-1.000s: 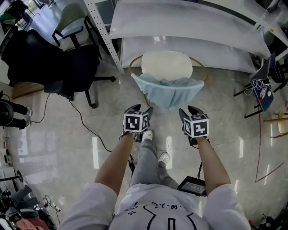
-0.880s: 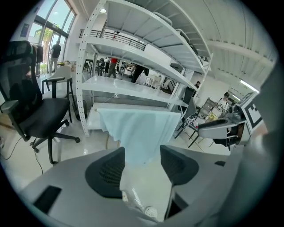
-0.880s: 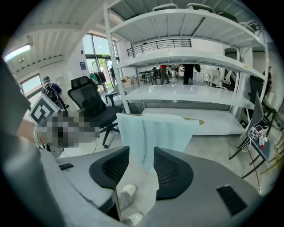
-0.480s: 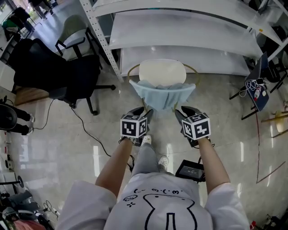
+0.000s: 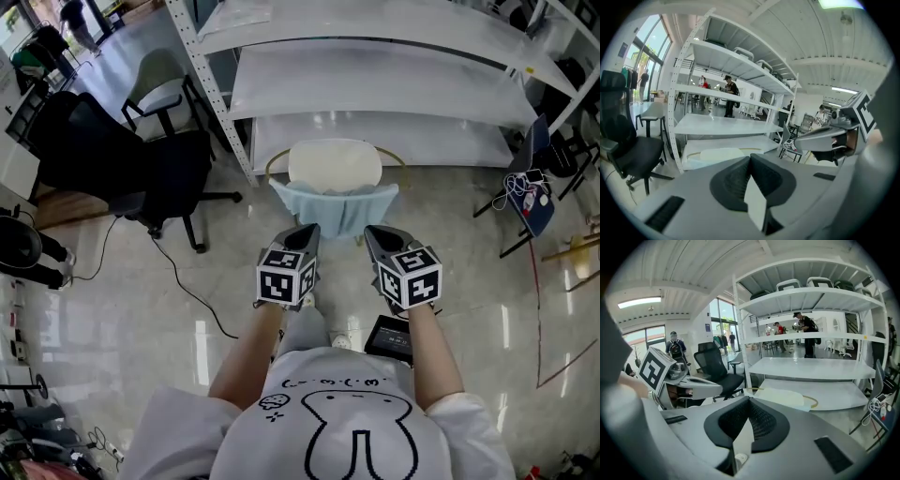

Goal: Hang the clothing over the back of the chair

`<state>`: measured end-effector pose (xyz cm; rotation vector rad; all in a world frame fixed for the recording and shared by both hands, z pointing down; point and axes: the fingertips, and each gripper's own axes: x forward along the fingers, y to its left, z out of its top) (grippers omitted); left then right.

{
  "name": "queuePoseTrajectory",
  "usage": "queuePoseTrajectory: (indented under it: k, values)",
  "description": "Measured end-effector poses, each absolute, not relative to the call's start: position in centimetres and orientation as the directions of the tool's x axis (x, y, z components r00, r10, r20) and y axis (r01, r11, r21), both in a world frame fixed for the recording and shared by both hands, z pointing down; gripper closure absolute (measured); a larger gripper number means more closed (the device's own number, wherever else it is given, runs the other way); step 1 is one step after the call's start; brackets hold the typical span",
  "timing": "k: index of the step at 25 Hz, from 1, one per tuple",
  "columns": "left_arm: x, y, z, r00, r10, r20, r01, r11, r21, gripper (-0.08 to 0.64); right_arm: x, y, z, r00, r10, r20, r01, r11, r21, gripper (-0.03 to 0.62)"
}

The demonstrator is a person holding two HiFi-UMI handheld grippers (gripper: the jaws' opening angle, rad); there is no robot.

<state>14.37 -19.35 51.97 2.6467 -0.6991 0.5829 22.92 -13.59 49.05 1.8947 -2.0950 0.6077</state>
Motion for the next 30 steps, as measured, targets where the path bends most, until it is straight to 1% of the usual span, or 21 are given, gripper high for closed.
queuePoseTrajectory:
  k: [4, 9, 13, 18, 22, 30]
  values:
    - [15.0, -18.7, 48.6, 0.828, -0.403, 0.389, -0.493, -0.854, 0.166, 0.535, 22.1, -13.1, 45.8, -0.096, -0.918, 0.385, -0.994, 0.072, -0.078, 0.603]
    - [15.7, -17.4, 44.0, 0.867, -0.424, 0.263, -0.463, -0.88, 0.107, 0.535, 21.2, -12.4, 41.6, -0.061, -0.958, 0.281, -0.996, 0.078, 0.047, 0.604]
    - [16.6, -16.5, 41.1, 0.887, -0.424, 0.183, -0.441, -0.895, 0.064, 0.535, 20.9, -11.7, 39.1, -0.051, -0.978, 0.205, -0.994, 0.07, 0.086, 0.604]
    - [17.5, -14.7, 38.6, 0.905, -0.406, 0.126, -0.409, -0.912, 0.003, 0.535, 20.4, -10.7, 36.7, -0.058, -0.991, 0.122, -0.993, 0.07, 0.098, 0.604]
    - [17.9, -13.6, 37.0, 0.914, -0.396, 0.086, -0.393, -0.918, -0.046, 0.535, 20.2, -10.2, 35.0, -0.032, -0.998, 0.05, -0.988, 0.039, 0.15, 0.604]
    - [17.9, -12.6, 34.5, 0.914, -0.405, 0.028, -0.402, -0.913, -0.075, 0.535, 19.7, -9.5, 33.4, -0.046, -0.999, 0.024, -0.989, 0.049, 0.143, 0.604]
